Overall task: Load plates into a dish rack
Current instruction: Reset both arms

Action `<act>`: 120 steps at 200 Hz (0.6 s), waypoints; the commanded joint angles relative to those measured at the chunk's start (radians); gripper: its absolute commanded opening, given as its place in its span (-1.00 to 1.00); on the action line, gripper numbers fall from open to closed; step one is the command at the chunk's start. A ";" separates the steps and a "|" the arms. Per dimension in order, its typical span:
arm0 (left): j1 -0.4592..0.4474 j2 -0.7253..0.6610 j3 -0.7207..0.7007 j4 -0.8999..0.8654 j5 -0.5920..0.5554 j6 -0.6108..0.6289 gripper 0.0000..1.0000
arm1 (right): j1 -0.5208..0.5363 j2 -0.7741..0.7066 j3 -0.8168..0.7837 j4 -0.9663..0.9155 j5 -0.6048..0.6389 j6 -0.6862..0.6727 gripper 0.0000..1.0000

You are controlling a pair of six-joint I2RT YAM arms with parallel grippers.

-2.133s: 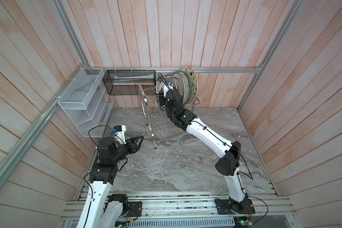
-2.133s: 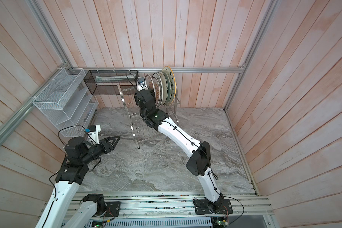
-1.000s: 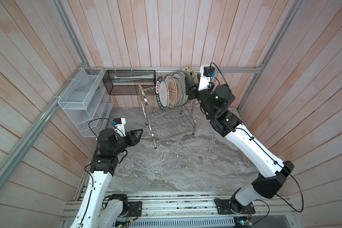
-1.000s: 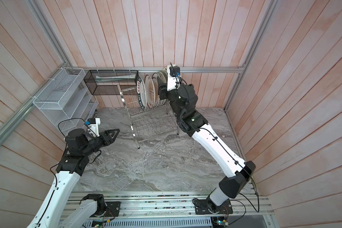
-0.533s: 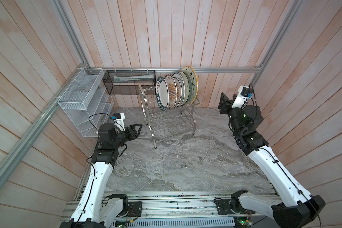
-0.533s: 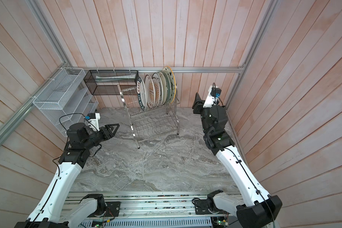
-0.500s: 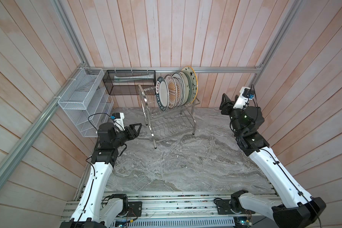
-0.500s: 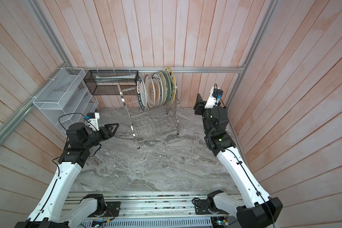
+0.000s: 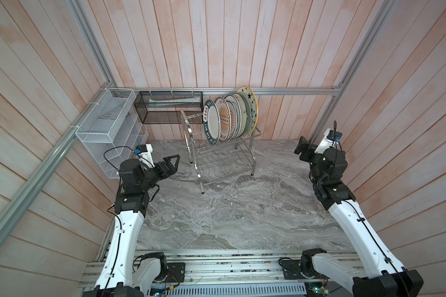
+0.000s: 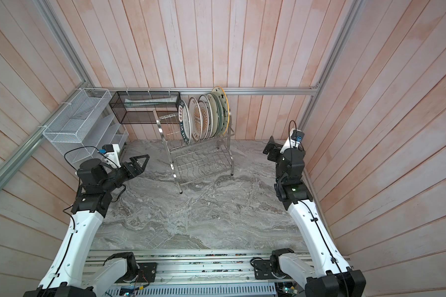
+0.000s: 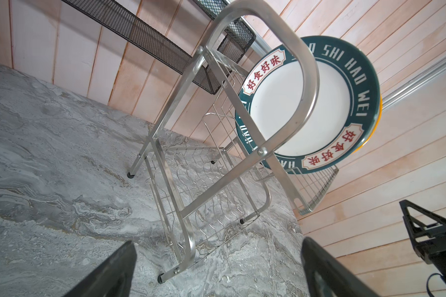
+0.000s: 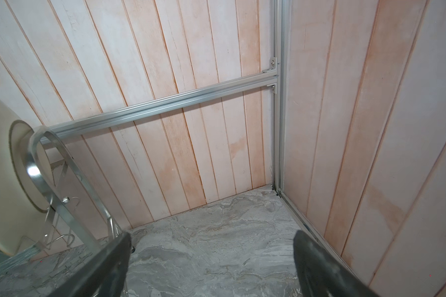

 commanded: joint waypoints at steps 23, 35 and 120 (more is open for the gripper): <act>0.019 -0.038 -0.101 0.158 -0.077 -0.021 1.00 | -0.023 -0.026 -0.047 -0.003 0.048 -0.045 0.96; 0.018 -0.061 -0.155 0.221 -0.133 0.006 1.00 | -0.034 -0.025 -0.068 0.006 0.039 -0.063 0.96; 0.020 -0.074 -0.419 0.446 -0.443 0.149 1.00 | -0.111 -0.046 -0.277 0.170 -0.097 -0.112 0.96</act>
